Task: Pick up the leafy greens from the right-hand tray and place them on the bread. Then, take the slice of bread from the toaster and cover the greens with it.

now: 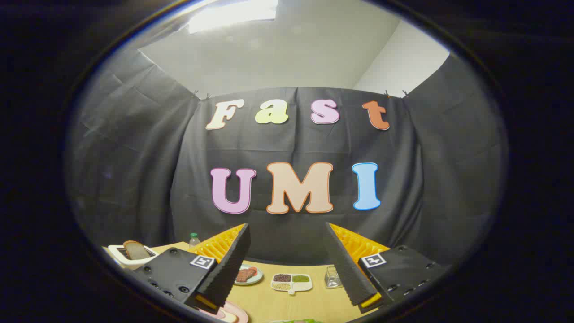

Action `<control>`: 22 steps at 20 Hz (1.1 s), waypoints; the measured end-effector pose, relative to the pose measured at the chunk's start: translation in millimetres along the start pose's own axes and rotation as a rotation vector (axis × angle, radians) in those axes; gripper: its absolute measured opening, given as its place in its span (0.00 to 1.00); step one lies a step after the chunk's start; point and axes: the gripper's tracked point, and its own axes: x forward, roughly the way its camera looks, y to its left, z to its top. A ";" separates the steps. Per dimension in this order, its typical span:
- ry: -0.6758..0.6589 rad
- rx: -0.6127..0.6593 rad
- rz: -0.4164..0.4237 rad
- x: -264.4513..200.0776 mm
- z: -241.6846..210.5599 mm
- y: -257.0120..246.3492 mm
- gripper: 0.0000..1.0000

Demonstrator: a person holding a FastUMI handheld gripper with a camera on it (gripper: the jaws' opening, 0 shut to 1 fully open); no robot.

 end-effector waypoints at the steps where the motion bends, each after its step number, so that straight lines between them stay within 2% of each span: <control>1: -0.001 0.001 -0.002 0.8 0.7 -1.5 1.00; 14: 0.002 0.013 -0.004 5.8 -0.9 -14.4 1.00; 22: 0.023 -0.006 0.025 5.5 -9.5 -13.6 1.00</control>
